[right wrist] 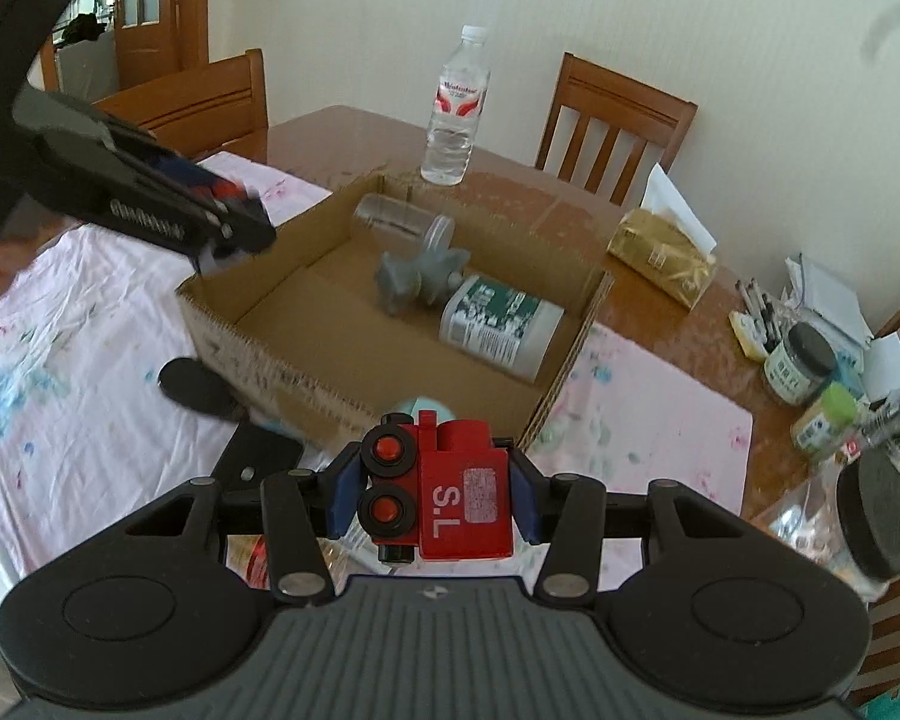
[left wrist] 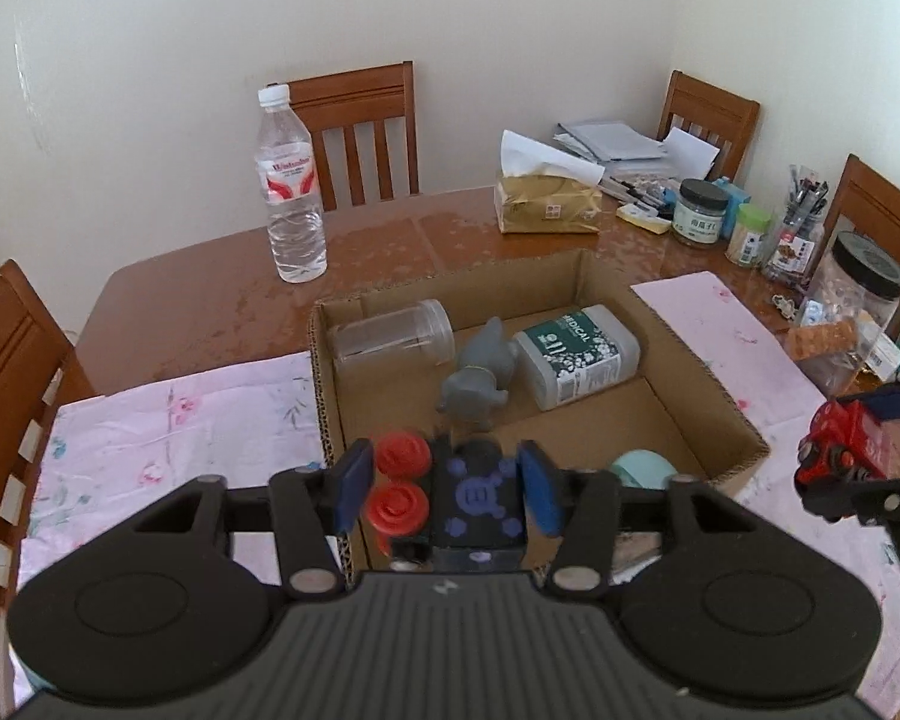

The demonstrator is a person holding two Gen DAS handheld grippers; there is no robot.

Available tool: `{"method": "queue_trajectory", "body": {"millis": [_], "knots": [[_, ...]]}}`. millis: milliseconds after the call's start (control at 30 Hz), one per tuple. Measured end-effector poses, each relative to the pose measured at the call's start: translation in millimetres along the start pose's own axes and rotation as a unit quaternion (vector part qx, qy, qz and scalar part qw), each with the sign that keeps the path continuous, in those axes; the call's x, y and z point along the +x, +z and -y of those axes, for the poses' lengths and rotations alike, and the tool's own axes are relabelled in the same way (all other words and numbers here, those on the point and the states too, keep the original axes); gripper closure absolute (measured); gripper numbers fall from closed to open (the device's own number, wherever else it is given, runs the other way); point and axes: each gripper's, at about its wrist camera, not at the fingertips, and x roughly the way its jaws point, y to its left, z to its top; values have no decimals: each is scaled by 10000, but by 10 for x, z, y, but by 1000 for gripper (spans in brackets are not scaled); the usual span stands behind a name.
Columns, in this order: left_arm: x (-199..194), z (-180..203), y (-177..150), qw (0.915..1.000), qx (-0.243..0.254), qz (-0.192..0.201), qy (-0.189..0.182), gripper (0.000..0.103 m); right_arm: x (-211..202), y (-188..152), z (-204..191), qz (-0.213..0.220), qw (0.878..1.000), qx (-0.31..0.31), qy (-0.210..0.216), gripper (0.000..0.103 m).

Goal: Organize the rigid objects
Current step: 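Carry both toy trains into the cardboard box and open both tools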

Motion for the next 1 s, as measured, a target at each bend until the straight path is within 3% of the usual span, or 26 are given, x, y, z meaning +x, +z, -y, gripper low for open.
{"method": "queue_trajectory", "body": {"millis": [33, 67, 367, 600, 833, 900, 967, 1000], "knots": [[22, -7, -21, 10000, -21, 6, 48, 14, 24, 26, 7, -2, 10000, -4, 0, 49], [22, -12, -49, 9999, -60, 60, 133, 7, 51, 52, 11, -4, 10000, -17, 5, 49], [-192, -178, -380, 9984, -439, 4, 345, 5, 274, 265, -62, -49, 9997, -200, 92, 49], [-335, -353, -574, 9952, -585, -4, 784, 4, 552, 588, -214, -37, 9988, -403, 272, 49], [-415, -542, -687, 9926, -804, 16, 911, 4, 882, 914, -392, -69, 9985, -344, 419, 49], [-423, -598, -712, 9917, -877, 12, 941, 4, 963, 971, -410, -80, 9988, -237, 418, 38], [-423, -651, -729, 9911, -940, 12, 938, 4, 985, 1009, -431, -37, 9993, -127, 362, 11], [-424, -673, -740, 9909, -956, 6, 946, 4, 973, 1020, -439, 28, 9993, -66, 359, 6]]}}
